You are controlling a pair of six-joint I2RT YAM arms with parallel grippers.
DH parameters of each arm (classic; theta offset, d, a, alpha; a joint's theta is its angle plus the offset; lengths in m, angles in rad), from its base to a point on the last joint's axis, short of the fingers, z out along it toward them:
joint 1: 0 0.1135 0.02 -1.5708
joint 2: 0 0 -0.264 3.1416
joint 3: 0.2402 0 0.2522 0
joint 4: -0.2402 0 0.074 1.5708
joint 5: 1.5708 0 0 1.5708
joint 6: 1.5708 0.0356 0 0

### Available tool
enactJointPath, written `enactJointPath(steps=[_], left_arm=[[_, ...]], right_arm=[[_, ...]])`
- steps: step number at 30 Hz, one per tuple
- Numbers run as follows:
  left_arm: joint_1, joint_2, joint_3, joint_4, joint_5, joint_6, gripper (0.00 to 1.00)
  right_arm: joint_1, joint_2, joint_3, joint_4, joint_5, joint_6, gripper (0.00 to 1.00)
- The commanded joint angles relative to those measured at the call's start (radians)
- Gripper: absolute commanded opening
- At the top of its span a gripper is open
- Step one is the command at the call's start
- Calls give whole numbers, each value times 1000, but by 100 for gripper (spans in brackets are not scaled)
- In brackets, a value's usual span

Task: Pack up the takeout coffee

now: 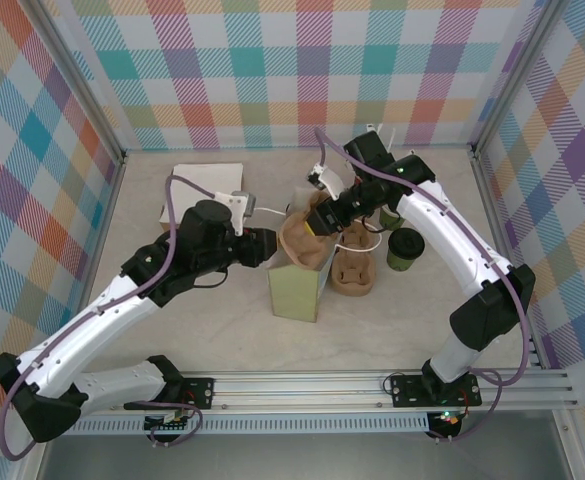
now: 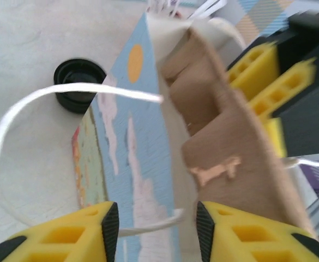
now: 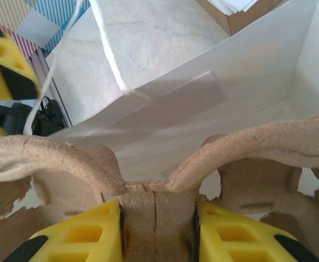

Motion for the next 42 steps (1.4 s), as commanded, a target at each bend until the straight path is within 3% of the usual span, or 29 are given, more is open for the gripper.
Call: enactJointPath(steps=[1,4,10,19,42], left_arm=[[-19,-49,53,65,28,-42,48],[-19,-75,78,32,5,-57,51],[-19,-115,72,-96,-26,-94,48],[-19,-101,-51,15,68,-204,45],[-18,-25,-76,-72,96,-160,34]], right_arm=[[6,-22,-10,0,3,-6,32],[7,-23,-9,4,3,0,32],[7,-29,-8,17,-12,17,32],[7,-38,-18,16,-5,21,32],[7,-49,-20,17,19,34,32]])
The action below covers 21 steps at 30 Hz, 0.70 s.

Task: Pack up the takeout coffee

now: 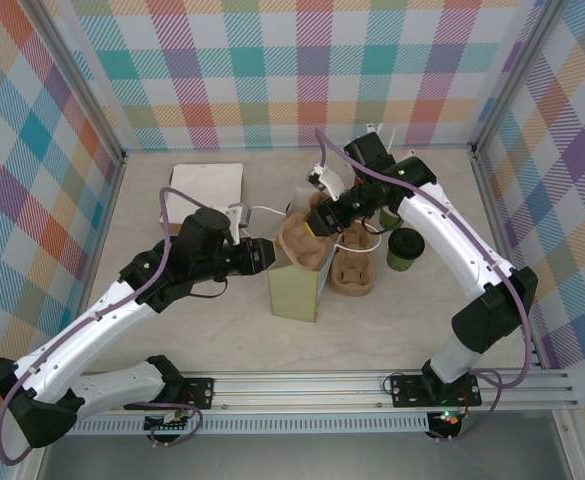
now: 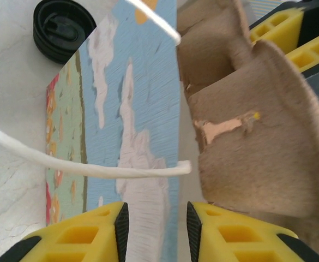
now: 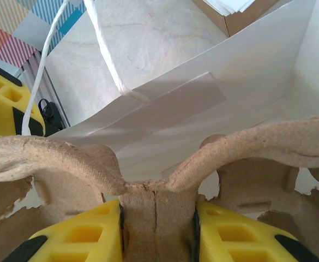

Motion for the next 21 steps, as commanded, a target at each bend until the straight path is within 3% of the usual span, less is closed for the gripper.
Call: enactJointPath(steps=[1,10,21], left_arm=[[-20,3,-10,-30,2,32,33],[-19,-3,-18,-23,24,112,10],[-20,-7,-20,-8,77,157,3]], right_arm=[[5,-32,-5,2,6,10,32],[6,-32,4,11,38,37,31],[3,-38,4,49,64,101,32]])
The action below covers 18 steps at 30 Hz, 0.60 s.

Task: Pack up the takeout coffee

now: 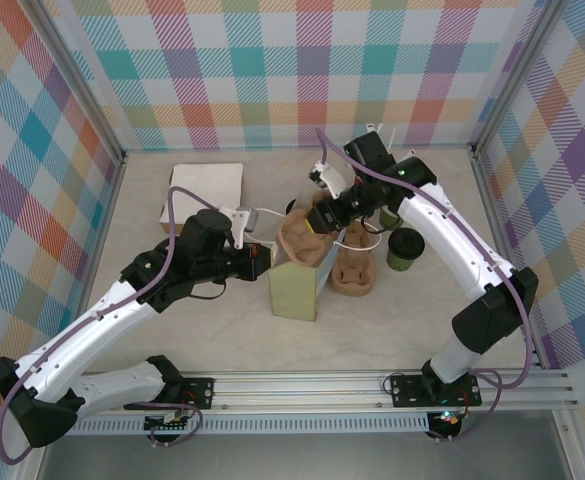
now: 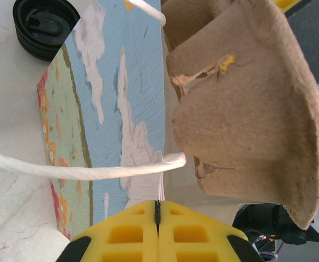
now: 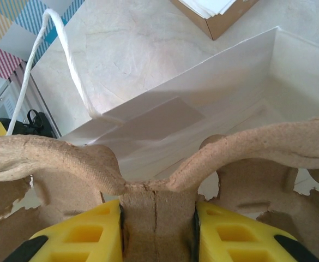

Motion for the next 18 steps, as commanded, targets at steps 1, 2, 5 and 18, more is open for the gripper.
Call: enactJointPath(steps=[1,2,5,18], left_arm=[[-18,-11,-16,-2,22,32,3],[-18,-13,-18,-5,20,33,3],[-18,-12,-18,-13,19,43,3],[-19,-16,-18,-67,-3,80,20]], right_arm=[[3,-36,4,28,16,40,31],[2,-35,4,29,21,43,31],[-1,-36,4,31,25,49,31],[-10,-36,2,30,77,56,31]])
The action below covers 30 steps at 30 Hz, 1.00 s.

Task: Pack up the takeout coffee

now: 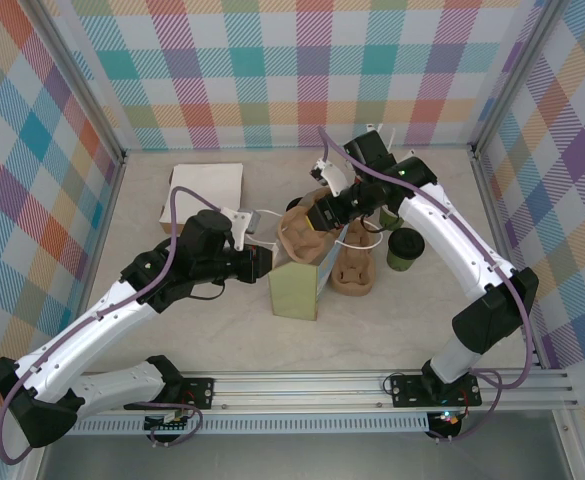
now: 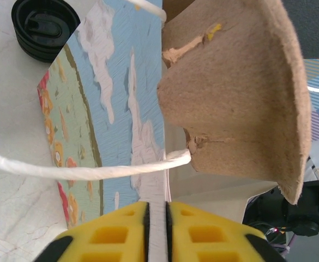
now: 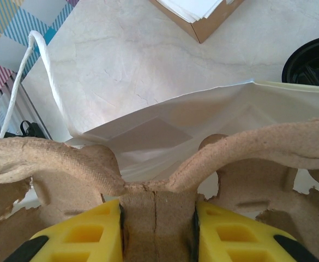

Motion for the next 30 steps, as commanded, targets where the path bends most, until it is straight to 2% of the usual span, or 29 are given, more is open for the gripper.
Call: enactJointPath(steps=[1,5,13,18,21,23,25,30], left_arm=[[-19,-14,-18,-56,-4,27,21],[-19,-14,-18,-71,2,31,24],[-18,-16,-14,-80,23,54,29],[-19,5,-6,-82,54,67,33],[-18,10,5,-101,28,74,34],[-18,6,5,-95,3,64,30],[-19,3,8,-76,-12,56,23],[-18,16,24,-23,-5,52,12]], right_arm=[[-8,-35,3,13,40,8,31],[-8,-35,6,1,43,-6,31],[-8,-37,11,-69,126,-83,31],[-8,-56,-16,-52,101,-78,31],[-7,-55,-12,-69,108,-100,31],[-4,-53,-8,-88,127,-125,31],[3,-50,-10,-106,143,-150,31],[37,-41,-7,-153,197,-211,31]])
